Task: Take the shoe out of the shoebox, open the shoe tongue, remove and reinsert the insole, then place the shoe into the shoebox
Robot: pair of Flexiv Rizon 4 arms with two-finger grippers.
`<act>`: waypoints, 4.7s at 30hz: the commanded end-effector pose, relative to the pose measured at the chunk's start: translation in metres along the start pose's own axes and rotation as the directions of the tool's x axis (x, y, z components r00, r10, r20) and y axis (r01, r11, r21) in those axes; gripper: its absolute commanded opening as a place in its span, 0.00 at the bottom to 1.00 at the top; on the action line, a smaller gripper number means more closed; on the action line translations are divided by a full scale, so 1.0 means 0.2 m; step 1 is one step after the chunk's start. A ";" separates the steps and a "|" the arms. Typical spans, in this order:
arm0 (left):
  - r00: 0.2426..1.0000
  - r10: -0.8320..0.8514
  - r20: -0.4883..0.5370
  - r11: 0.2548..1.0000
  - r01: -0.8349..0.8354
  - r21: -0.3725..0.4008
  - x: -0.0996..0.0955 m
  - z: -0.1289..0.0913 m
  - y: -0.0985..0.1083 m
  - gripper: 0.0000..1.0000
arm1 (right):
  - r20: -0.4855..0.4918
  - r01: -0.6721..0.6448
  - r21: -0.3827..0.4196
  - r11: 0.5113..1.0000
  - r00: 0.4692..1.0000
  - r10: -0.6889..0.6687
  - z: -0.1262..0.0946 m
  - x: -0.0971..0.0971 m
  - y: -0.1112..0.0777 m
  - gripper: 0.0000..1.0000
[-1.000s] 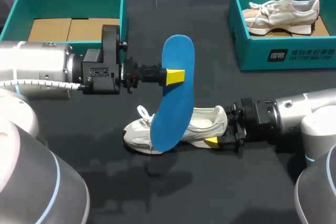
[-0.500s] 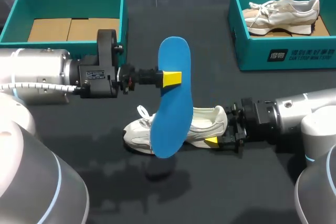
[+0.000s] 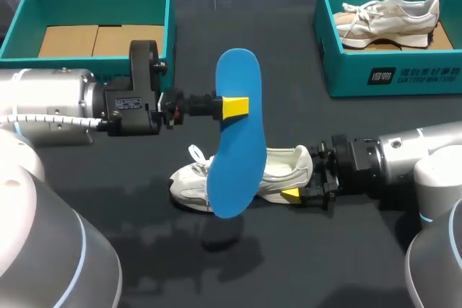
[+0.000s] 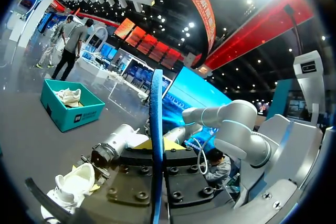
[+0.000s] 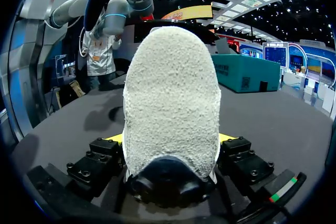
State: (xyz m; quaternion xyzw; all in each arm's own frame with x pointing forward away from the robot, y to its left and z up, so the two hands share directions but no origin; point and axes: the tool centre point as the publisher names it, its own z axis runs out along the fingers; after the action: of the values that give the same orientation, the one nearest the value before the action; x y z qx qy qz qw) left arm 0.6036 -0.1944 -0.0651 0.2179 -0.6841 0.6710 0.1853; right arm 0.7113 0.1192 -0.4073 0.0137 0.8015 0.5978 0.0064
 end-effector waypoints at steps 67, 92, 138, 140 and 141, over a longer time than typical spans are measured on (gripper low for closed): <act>1.000 0.001 -0.001 1.000 -0.001 0.001 0.00 0.01 0.00 0.00 | 0.200 -0.289 0.833 0.472 0.952 0.230 -0.33 0.11 0.32 1.00; 1.000 0.001 -0.001 1.000 -0.001 0.001 0.00 0.01 0.00 0.00 | 0.323 -0.365 0.867 0.338 0.930 0.175 -0.30 0.17 0.40 1.00; 1.000 0.001 -0.001 1.000 -0.001 0.001 0.00 0.01 0.00 0.00 | 0.085 -0.107 0.920 0.378 0.994 0.075 0.09 -0.09 0.27 0.90; 1.000 0.001 -0.001 1.000 -0.001 0.001 0.00 0.01 0.00 0.00 | 0.076 -0.104 0.920 0.379 0.993 0.087 0.09 -0.09 0.25 0.85; 1.000 0.001 -0.001 1.000 -0.001 0.001 0.00 0.01 0.00 0.00 | 0.074 -0.104 0.921 0.377 0.993 0.093 0.10 -0.08 0.24 0.80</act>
State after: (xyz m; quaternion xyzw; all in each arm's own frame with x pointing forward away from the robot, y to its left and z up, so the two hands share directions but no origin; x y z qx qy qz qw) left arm 0.6034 -0.1924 -0.0644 0.2173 -0.6847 0.6705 0.1854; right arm 0.7258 0.1470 -0.3583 0.0664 0.9961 0.0517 -0.0280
